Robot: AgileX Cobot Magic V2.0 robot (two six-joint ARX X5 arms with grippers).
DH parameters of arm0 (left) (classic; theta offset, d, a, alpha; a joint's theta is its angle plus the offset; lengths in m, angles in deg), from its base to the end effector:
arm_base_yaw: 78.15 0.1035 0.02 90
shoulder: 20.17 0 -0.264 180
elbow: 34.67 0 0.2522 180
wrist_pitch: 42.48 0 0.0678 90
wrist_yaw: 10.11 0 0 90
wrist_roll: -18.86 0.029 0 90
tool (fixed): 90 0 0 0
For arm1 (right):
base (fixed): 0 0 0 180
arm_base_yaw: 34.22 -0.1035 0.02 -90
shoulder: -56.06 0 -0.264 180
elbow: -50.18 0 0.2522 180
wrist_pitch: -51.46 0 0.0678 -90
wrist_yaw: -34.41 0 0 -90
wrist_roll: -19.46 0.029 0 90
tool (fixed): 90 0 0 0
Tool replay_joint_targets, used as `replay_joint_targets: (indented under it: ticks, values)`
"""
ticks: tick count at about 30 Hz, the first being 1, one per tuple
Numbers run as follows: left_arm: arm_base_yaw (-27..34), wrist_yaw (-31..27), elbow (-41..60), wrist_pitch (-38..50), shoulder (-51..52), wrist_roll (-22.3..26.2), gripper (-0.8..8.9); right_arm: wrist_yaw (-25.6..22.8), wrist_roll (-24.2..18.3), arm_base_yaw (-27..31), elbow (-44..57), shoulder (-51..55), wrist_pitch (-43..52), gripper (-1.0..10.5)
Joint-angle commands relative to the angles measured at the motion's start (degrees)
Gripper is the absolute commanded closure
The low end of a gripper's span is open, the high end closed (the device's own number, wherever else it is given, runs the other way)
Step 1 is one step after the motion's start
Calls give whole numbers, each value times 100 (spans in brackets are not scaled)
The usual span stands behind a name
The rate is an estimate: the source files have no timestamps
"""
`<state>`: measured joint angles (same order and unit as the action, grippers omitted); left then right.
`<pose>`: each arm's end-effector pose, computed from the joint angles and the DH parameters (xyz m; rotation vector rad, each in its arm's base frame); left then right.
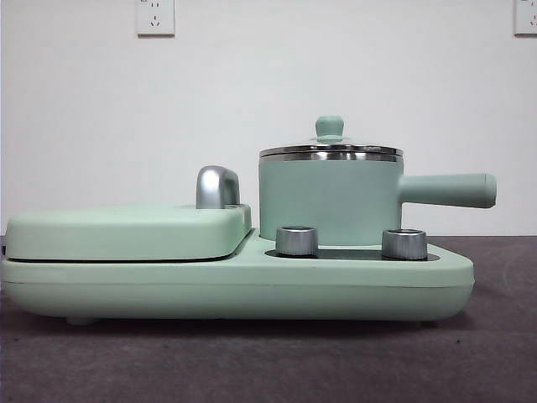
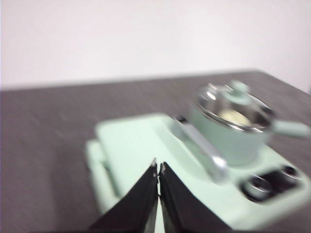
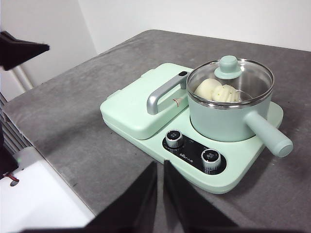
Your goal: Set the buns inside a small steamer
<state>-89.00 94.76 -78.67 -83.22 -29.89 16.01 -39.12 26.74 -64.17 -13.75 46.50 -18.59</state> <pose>0.0609 -0.0192 0.2793 -0.0528 0.1248 -0.4455 -0.0053 0.0064 0.3265 0.0863 0.3300 0.7859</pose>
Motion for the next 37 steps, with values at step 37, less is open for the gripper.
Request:
replay_joint_targets:
  ticks: [37]
  values:
    - [1106, -1259, 2951, 1631, 953, 85, 807, 2, -44, -31, -33, 0, 59, 926]
